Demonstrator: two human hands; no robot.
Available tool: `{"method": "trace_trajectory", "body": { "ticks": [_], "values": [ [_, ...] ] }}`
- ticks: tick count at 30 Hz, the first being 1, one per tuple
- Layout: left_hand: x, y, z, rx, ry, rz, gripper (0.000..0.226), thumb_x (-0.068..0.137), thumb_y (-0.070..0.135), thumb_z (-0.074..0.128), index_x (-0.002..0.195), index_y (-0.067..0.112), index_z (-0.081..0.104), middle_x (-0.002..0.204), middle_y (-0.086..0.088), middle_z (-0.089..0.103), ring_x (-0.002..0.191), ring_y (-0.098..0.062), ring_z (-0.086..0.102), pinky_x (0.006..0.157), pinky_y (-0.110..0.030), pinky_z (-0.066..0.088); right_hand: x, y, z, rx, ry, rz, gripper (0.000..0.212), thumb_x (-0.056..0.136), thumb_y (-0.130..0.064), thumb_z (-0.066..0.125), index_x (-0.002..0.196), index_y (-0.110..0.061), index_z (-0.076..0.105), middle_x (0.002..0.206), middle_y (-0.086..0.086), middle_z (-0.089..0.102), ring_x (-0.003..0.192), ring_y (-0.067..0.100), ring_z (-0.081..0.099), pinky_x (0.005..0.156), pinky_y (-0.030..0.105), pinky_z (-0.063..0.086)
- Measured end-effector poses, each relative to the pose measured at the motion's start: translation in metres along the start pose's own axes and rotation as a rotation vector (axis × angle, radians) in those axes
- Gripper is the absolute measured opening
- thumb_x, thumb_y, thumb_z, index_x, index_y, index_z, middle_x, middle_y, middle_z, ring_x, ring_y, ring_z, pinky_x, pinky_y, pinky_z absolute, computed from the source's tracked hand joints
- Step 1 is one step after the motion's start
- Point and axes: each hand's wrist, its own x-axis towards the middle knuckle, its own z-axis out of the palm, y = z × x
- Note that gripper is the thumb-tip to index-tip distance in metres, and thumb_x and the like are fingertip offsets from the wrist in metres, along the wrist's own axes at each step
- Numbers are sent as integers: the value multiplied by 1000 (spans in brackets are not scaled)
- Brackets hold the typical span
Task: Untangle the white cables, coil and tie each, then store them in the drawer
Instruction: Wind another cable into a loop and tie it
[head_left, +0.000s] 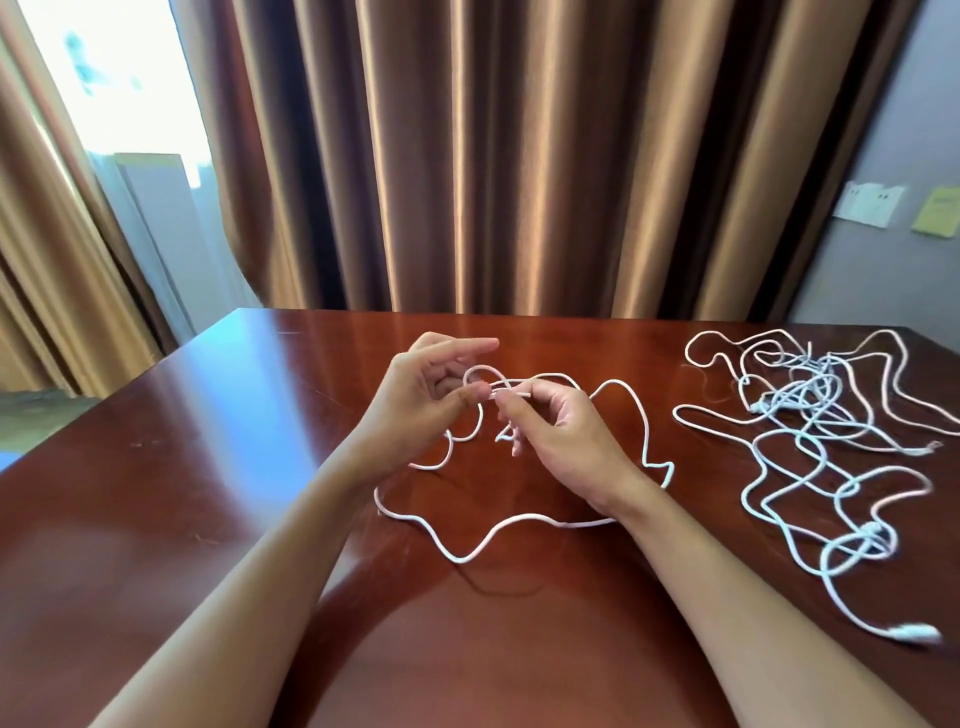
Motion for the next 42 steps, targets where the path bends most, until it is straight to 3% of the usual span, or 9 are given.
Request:
{"method": "trace_trajectory", "body": {
  "ticks": [7,13,18,23,27,31,34,38,42],
  "values": [
    [0,-6,2,210,-4,-3,12,88,15,75,99,16,79,85,4,75,81,-14,71,76,-34,58,0,1,-2,-101,85,-63,19,102,-28,58,88,-20,67,71,-7,66,68,7,63,71,26,54],
    [-3,-3,9,155,8,-73,6,89,15,74,91,15,80,71,8,73,64,1,60,61,-21,47,-1,-9,5,278,129,-51,12,96,-20,64,92,-10,67,65,-9,63,57,5,53,55,19,41],
    [-8,-4,21,296,113,75,8,90,12,74,94,13,81,72,7,72,62,-3,62,59,-20,46,1,-9,8,499,177,26,22,89,-4,73,110,-6,66,81,-2,65,72,6,62,67,17,50],
    [-10,-5,33,237,183,61,7,90,11,73,90,14,79,69,12,70,61,-1,63,62,-19,47,-2,-8,17,482,202,71,28,104,-20,52,119,-1,66,62,-10,58,53,0,53,56,11,44],
    [-10,-5,39,123,316,-20,7,90,13,74,87,15,79,68,8,73,58,-2,62,59,-25,46,-2,-14,21,557,173,85,27,100,-29,53,106,-6,66,81,-3,64,55,0,53,56,13,44],
    [-13,-3,42,135,345,3,6,91,14,73,87,14,78,71,4,74,62,-12,68,58,-36,53,-2,-7,23,308,126,60,35,98,-45,50,116,-24,71,92,-9,70,75,0,59,64,17,44],
    [-15,1,44,137,218,12,7,91,16,73,89,16,79,73,7,74,65,-9,68,61,-33,53,-3,-8,23,328,178,79,40,109,-35,35,103,-19,71,89,-7,75,84,3,69,67,15,49],
    [-15,4,41,375,189,159,9,90,23,72,89,18,80,77,12,66,72,-10,59,64,-25,45,0,-7,11,148,286,91,49,109,-40,34,73,-20,61,66,-9,64,65,6,59,67,23,47],
    [-14,7,39,328,40,318,32,96,17,66,127,11,66,106,-4,58,90,-16,58,80,-22,48,-1,1,4,-173,86,-34,53,106,-32,48,56,-15,52,46,-6,52,45,7,46,52,30,38]
  ]
}}
